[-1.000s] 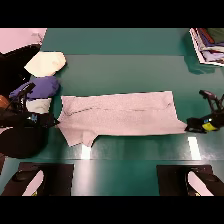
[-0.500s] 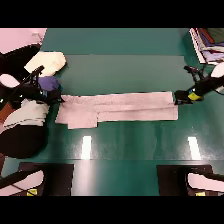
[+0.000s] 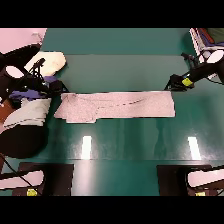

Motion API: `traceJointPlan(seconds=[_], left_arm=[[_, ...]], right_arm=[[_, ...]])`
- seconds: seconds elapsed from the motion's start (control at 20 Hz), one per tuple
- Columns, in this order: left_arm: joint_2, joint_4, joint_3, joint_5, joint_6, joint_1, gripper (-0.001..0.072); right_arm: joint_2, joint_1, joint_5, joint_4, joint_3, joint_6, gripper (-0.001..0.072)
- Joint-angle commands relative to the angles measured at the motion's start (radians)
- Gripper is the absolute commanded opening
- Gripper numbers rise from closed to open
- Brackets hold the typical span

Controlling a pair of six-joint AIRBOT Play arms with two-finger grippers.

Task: Fold the shirts.

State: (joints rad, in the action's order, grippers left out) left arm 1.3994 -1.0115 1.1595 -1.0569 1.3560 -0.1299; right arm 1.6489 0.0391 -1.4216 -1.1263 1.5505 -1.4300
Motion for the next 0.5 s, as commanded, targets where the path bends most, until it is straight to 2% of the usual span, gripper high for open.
traceJointPlan(seconds=[0.0,0.05,0.1,0.15,0.2,0.35,0.45], left_arm=[[0.002,-0.006,0.03,-0.084,0.023,-0.001,0.06],[0.002,-0.006,0.031,-0.097,0.022,-0.001,0.0592],[0.002,-0.006,0.031,-0.099,0.02,-0.001,0.0303],[0.002,0.0,0.031,-0.091,0.004,-0.001,0.0021],[0.002,0.016,0.031,-0.084,-0.002,-0.001,0.0022],[0.002,0.057,0.031,-0.085,0.009,0.029,0.0021],[0.007,0.046,0.031,-0.063,0.034,0.103,0.0021]], right_arm=[[-0.016,-0.076,-0.059,0.085,-0.03,0.063,0.0414],[-0.042,-0.112,-0.07,0.084,-0.081,0.082,0.0414],[-0.062,-0.148,-0.071,0.084,-0.132,0.09,0.042],[-0.076,-0.189,-0.068,0.085,-0.188,0.09,0.0529],[-0.077,-0.227,-0.062,0.087,-0.239,0.094,0.0588],[-0.05,-0.288,-0.019,0.209,-0.36,0.155,0.0587],[-0.017,-0.281,0.041,0.271,-0.405,0.176,0.0584]])
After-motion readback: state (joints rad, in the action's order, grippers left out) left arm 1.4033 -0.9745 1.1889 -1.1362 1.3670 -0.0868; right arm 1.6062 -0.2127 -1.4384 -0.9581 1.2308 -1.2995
